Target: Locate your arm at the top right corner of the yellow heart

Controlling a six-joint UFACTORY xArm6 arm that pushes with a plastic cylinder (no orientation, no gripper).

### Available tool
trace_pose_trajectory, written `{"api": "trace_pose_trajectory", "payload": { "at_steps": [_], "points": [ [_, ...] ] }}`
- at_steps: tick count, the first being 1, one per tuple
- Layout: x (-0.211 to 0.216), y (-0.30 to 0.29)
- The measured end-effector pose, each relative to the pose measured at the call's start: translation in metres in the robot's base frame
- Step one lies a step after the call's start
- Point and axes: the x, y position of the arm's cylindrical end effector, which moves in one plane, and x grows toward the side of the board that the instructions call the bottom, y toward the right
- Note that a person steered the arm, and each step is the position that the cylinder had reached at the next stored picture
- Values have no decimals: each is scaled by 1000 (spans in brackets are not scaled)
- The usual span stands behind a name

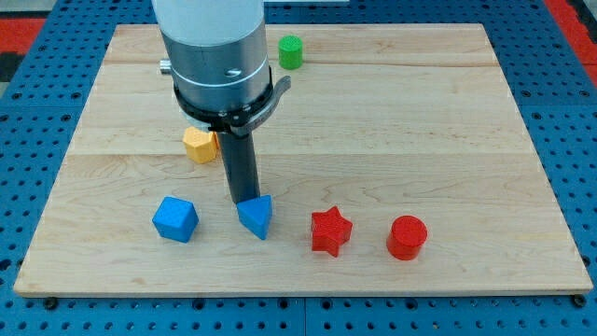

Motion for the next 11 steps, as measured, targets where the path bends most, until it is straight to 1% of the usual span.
{"api": "trace_pose_trajectory", "payload": {
  "at_steps": [1,2,3,4,5,6,9,11],
  "points": [
    [15,-9],
    [1,-17],
    [-36,-3],
    [-62,27],
    [-72,37],
    [-78,37],
    [-113,37],
    [-113,35]
  ]
}}
